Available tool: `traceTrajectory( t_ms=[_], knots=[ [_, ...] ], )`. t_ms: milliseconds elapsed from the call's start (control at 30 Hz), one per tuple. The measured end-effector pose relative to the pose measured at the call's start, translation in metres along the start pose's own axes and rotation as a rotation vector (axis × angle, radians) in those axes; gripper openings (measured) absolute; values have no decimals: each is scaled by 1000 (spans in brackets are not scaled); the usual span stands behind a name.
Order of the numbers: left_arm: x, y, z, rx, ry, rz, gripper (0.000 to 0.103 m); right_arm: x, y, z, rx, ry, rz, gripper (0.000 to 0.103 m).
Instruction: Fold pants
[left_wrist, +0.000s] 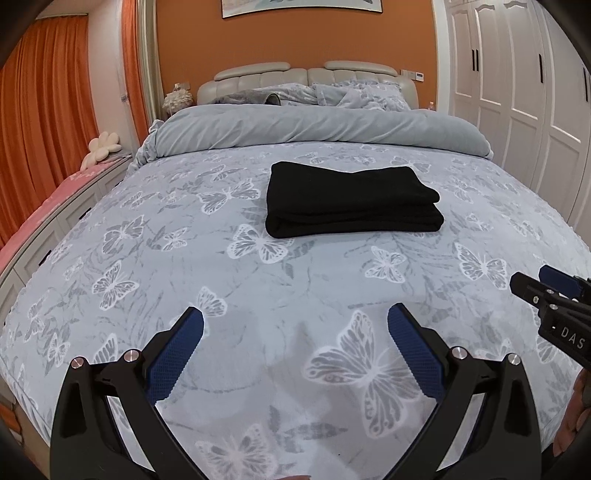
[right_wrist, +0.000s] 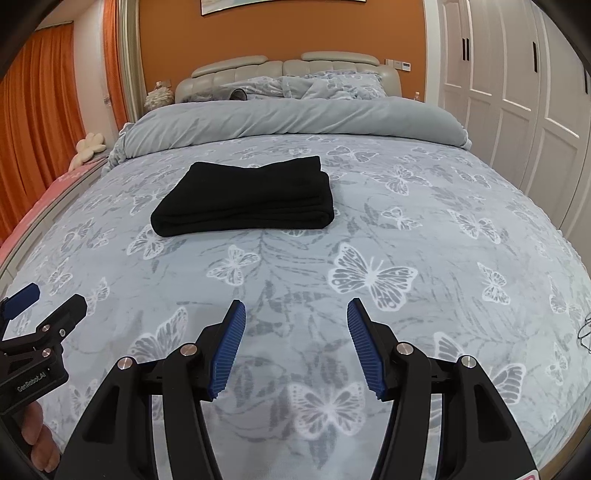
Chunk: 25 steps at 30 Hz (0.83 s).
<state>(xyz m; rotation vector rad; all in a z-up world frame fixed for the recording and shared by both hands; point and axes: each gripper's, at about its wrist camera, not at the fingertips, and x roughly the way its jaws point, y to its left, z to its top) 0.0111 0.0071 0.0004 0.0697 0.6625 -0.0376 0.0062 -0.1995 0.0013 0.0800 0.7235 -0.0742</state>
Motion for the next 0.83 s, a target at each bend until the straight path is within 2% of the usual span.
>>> traceTrajectory(
  t_ms=[233, 433, 567, 667, 767, 833],
  knots=[
    [0, 1, 2, -16, 2, -26, 98, 2, 6, 2, -8, 4, 6, 56],
    [-1, 4, 0, -89, -26, -56, 98, 3, 9, 0, -16, 7, 9, 56],
    [-3, -1, 1, -69, -47, -25, 98, 3, 10, -1, -19, 9, 10, 56],
    [8, -7, 1, -26, 22, 7, 98, 3, 11, -2, -20, 9, 11, 58],
    [10, -8, -1, -10, 23, 39, 98, 2, 10, -2, -23, 3, 10, 63],
    [10, -7, -2, -9, 27, 22, 98, 1, 10, -2, -23, 1, 11, 63]
  ],
)
